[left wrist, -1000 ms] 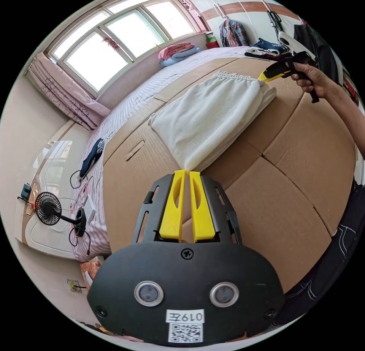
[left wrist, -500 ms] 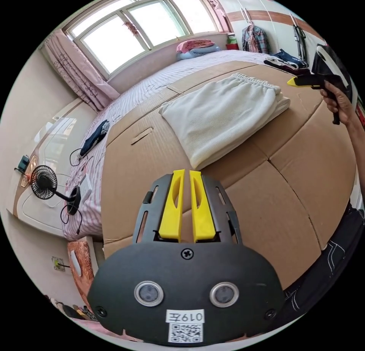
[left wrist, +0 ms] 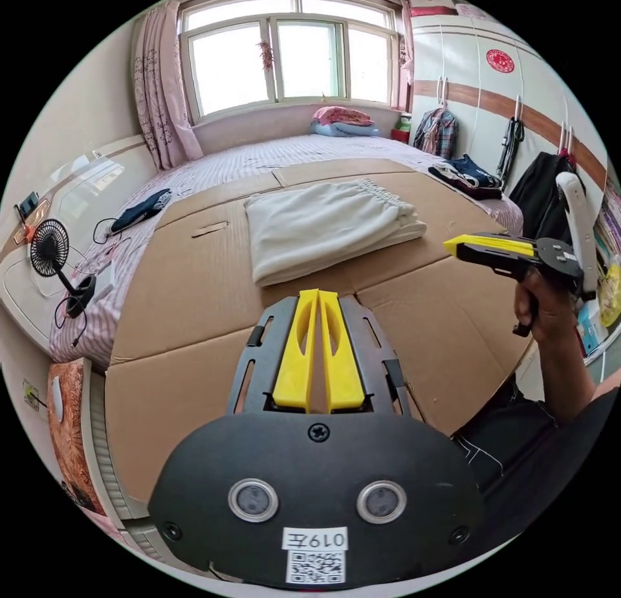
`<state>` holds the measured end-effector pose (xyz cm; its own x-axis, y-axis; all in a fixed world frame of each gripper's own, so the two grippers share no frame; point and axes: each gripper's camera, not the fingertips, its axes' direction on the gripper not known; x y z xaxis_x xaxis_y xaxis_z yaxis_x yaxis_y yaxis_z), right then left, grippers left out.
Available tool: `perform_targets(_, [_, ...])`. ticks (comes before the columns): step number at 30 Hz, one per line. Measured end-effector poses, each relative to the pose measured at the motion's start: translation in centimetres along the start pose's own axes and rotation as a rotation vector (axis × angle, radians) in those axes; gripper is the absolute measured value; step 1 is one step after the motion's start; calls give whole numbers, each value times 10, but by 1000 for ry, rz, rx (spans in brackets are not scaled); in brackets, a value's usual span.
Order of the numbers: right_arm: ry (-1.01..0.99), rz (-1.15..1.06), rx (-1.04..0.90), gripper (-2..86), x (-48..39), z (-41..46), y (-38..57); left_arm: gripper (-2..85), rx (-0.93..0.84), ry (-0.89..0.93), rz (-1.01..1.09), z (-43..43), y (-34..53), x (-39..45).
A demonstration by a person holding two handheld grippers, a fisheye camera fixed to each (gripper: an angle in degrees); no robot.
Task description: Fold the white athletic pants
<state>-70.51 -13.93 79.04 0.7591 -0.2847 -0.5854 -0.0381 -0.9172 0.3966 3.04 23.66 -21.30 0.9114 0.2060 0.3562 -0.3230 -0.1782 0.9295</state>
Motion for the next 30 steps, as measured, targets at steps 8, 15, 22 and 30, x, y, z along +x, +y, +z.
perform_targets(8, [20, 75, 21, -7, 17, -27, -36, 11, -82, 63, -1, -1, -1, 5])
perform_targets(15, [28, 10, 67, -8, 41, -51, -63, 12, -27, 24, -34, -25, -4, -14])
perform_targets(22, [-22, 7, 22, -10, 91, -57, -103, 13, -40, -14, -16, -29, -24, -28])
perform_targets(30, [-19, -12, 69, -10, 120, -59, -161, 11, -6, -46, 32, -28, -46, -46])
